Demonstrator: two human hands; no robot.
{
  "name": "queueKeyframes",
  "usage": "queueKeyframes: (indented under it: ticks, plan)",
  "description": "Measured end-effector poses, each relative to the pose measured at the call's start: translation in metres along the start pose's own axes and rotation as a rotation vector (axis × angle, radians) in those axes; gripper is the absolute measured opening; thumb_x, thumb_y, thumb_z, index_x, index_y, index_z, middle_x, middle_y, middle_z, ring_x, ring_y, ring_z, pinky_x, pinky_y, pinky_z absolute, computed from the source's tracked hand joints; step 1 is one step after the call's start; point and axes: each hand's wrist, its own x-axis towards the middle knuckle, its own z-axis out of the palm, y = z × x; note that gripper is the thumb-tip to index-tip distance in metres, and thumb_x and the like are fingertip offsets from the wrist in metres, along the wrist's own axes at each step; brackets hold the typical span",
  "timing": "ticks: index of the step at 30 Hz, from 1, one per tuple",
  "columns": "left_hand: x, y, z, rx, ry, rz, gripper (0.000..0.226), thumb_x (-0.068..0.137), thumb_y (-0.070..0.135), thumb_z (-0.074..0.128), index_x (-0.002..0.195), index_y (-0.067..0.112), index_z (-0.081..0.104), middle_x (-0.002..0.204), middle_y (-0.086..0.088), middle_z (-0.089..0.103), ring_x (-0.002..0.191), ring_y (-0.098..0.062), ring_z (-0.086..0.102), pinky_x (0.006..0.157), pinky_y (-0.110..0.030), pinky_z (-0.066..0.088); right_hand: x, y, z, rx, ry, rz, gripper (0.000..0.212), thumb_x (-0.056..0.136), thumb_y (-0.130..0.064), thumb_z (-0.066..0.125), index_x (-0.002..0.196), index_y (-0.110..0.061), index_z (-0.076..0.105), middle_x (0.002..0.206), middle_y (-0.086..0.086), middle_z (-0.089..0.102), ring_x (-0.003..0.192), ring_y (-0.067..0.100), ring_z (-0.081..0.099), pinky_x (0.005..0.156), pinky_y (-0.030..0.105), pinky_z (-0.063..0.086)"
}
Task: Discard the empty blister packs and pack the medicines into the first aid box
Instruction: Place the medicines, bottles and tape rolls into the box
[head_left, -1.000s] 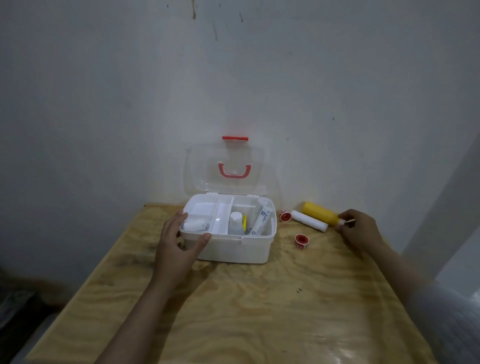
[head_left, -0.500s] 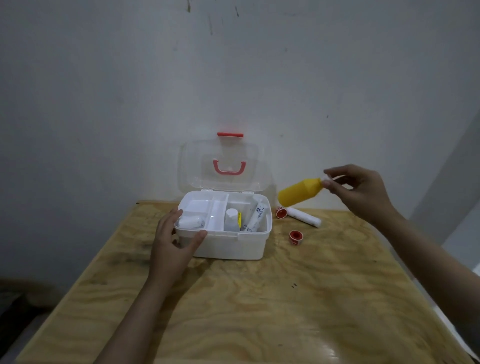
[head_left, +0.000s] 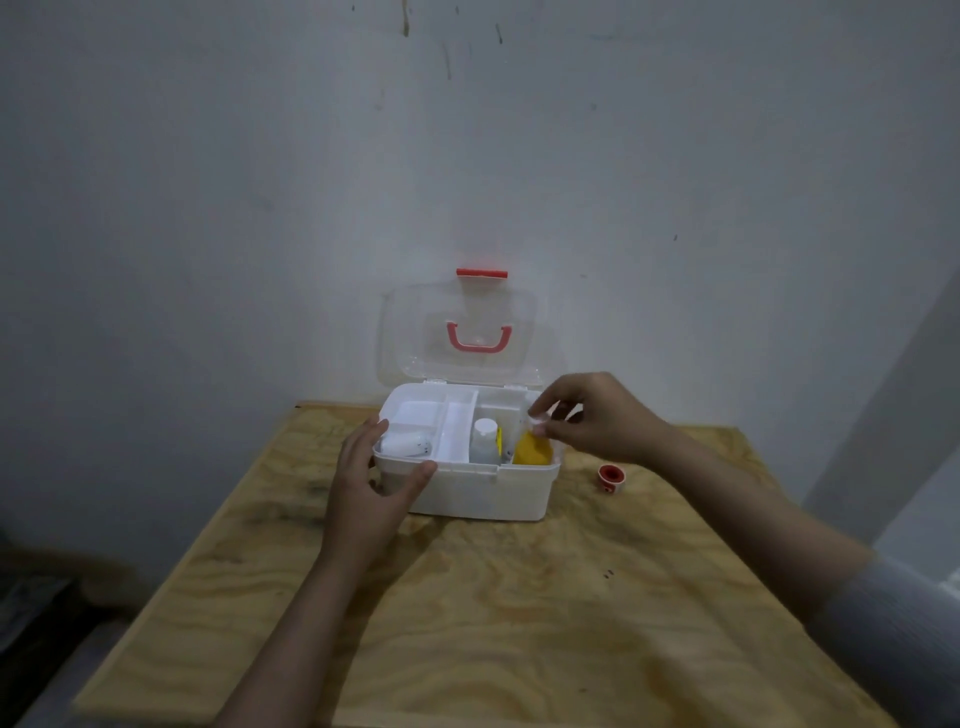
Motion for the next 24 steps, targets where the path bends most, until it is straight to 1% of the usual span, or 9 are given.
queueKeyframes:
  ticks: [4, 8, 10, 11, 14, 16, 20, 22, 24]
  plan:
    - [0.000, 0.000, 0.000, -0.001, 0.000, -0.004, 0.076, 0.065, 0.052, 0.071, 0.133, 0.024, 0.049, 0.144, 0.009, 0.041, 0.127, -0.007, 0.040, 0.092, -0.035, 0.051, -0.004, 0.007, 0.013, 0.040, -0.023, 0.003, 0.016, 0.077, -0.023, 0.074, 0.093, -0.018, 0.072, 0.096, -0.002, 0.070, 0.082, 0.009, 0.065, 0.074, 0.024, 0.056]
    - [0.000, 0.002, 0.001, 0.004, 0.004, -0.002, 0.075, 0.067, 0.051, 0.071, 0.133, 0.024, 0.048, 0.144, 0.009, 0.041, 0.126, -0.006, 0.040, 0.090, -0.029, 0.049, -0.011, 0.024, 0.000, 0.213, 0.136, 0.112, 0.011, 0.079, -0.021, 0.072, 0.089, -0.016, 0.073, 0.092, -0.003, 0.071, 0.081, 0.008, 0.068, 0.070, 0.026, 0.056]
    - [0.000, 0.002, 0.001, -0.013, -0.003, -0.007, 0.077, 0.065, 0.053, 0.070, 0.133, 0.024, 0.048, 0.142, 0.012, 0.040, 0.126, -0.006, 0.040, 0.090, -0.029, 0.049, -0.017, 0.042, -0.009, 0.185, 0.178, 0.201, 0.006, 0.079, -0.015, 0.071, 0.082, -0.019, 0.071, 0.085, -0.003, 0.072, 0.076, 0.011, 0.069, 0.065, 0.024, 0.053]
    - [0.000, 0.002, 0.001, -0.017, -0.004, -0.006, 0.077, 0.065, 0.054, 0.069, 0.133, 0.025, 0.048, 0.140, 0.014, 0.040, 0.126, -0.007, 0.041, 0.090, -0.030, 0.050, -0.020, 0.052, -0.012, 0.126, 0.150, 0.247, 0.008, 0.079, -0.014, 0.072, 0.081, -0.021, 0.070, 0.085, -0.004, 0.072, 0.076, 0.012, 0.069, 0.065, 0.022, 0.051]
    - [0.000, 0.001, 0.001, -0.021, 0.002, -0.001, 0.076, 0.066, 0.053, 0.070, 0.133, 0.024, 0.049, 0.138, 0.017, 0.039, 0.126, -0.007, 0.041, 0.090, -0.032, 0.050, -0.032, 0.078, -0.016, -0.043, -0.071, 0.392, 0.010, 0.074, -0.018, 0.075, 0.083, -0.022, 0.072, 0.090, -0.006, 0.069, 0.081, 0.014, 0.067, 0.065, 0.017, 0.048]
    - [0.000, 0.001, 0.001, -0.020, 0.008, -0.001, 0.077, 0.065, 0.052, 0.070, 0.133, 0.023, 0.049, 0.138, 0.017, 0.039, 0.127, -0.008, 0.041, 0.090, -0.032, 0.050, -0.038, 0.089, -0.008, -0.090, -0.167, 0.453, 0.014, 0.070, -0.022, 0.078, 0.083, -0.024, 0.074, 0.087, -0.011, 0.065, 0.079, 0.013, 0.066, 0.062, 0.015, 0.044]
    - [-0.001, 0.003, 0.002, -0.017, 0.013, -0.005, 0.077, 0.066, 0.052, 0.069, 0.134, 0.022, 0.048, 0.139, 0.015, 0.039, 0.127, -0.009, 0.041, 0.090, -0.032, 0.051, -0.039, 0.103, 0.015, -0.128, -0.145, 0.435, 0.013, 0.073, -0.025, 0.077, 0.083, -0.017, 0.074, 0.084, -0.021, 0.061, 0.071, 0.004, 0.059, 0.056, 0.010, 0.038]
    - [-0.002, 0.004, 0.002, -0.008, 0.011, -0.003, 0.077, 0.066, 0.051, 0.069, 0.134, 0.023, 0.048, 0.140, 0.015, 0.039, 0.127, -0.009, 0.041, 0.090, -0.032, 0.052, -0.032, 0.108, 0.026, -0.113, -0.106, 0.414, 0.014, 0.074, -0.028, 0.075, 0.082, -0.016, 0.073, 0.087, -0.009, 0.069, 0.071, 0.005, 0.059, 0.058, 0.013, 0.039]
    - [-0.002, 0.004, 0.002, -0.001, 0.011, -0.003, 0.076, 0.066, 0.051, 0.069, 0.134, 0.023, 0.048, 0.139, 0.016, 0.039, 0.126, -0.008, 0.040, 0.089, -0.032, 0.052, -0.023, 0.112, 0.035, -0.131, -0.076, 0.397, 0.016, 0.075, -0.030, 0.074, 0.083, -0.016, 0.074, 0.087, 0.000, 0.069, 0.073, 0.008, 0.059, 0.061, 0.017, 0.039]
